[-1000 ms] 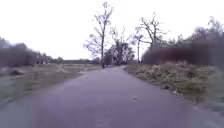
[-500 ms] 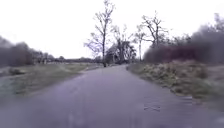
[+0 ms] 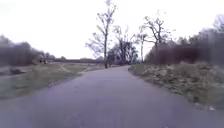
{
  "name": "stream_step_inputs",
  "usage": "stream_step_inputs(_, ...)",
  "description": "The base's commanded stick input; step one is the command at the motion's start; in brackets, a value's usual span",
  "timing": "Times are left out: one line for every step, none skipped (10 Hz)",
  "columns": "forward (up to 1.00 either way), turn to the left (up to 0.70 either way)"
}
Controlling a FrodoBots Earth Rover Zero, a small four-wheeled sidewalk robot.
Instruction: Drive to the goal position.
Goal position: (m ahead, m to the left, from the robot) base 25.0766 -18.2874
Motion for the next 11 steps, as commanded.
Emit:
stream_step_inputs(1.0, 0.0)
stream_step_inputs(1.0, 0.0)
stream_step_inputs(1.0, 0.0)
stream_step_inputs(1.0, 0.0)
stream_step_inputs(1.0, 0.0)
stream_step_inputs(1.0, 0.0)
stream_step_inputs(1.0, 0.0)
stream_step_inputs(1.0, 0.0)
stream_step_inputs(1.0, 0.0)
stream_step_inputs(1.0, 0.0)
stream_step_inputs(1.0, 0.0)
